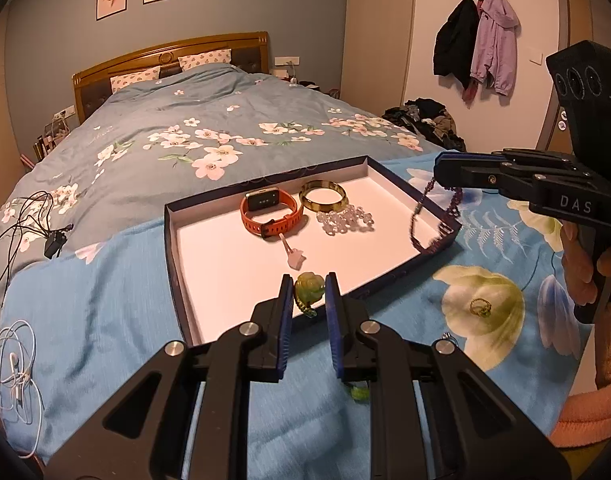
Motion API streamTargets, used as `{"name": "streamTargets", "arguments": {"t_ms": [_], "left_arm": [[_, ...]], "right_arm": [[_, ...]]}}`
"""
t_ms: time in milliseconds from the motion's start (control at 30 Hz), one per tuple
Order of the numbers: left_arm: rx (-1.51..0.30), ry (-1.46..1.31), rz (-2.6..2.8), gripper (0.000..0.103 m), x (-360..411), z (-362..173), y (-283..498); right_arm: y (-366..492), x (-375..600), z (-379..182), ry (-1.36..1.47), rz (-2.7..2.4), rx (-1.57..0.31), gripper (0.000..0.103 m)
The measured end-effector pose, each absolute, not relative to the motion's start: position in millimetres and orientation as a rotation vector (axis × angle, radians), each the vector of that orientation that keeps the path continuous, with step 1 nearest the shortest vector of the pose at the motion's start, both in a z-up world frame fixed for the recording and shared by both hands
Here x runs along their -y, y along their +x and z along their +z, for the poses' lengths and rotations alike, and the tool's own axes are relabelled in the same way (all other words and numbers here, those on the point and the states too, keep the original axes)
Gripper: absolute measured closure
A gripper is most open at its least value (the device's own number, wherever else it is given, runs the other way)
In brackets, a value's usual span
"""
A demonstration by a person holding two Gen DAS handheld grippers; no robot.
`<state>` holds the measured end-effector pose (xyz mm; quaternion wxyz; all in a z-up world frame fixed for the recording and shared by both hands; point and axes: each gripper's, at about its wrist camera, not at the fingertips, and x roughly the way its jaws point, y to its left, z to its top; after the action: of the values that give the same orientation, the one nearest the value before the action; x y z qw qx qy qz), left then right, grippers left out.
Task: Organize jewelry
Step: 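Carry the green ring and red strand over the box with both tools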
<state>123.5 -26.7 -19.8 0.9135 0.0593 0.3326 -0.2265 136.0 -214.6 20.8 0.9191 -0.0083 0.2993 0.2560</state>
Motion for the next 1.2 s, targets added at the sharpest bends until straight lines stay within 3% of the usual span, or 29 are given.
{"name": "streamTargets", "arguments": {"t_ms": [1200], "left_arm": [[-0.764, 0.151, -0.438, 0.087, 50, -48, 177]], "right_arm": [[189, 209, -5, 0.023, 0.509, -0.69, 0.095]]}}
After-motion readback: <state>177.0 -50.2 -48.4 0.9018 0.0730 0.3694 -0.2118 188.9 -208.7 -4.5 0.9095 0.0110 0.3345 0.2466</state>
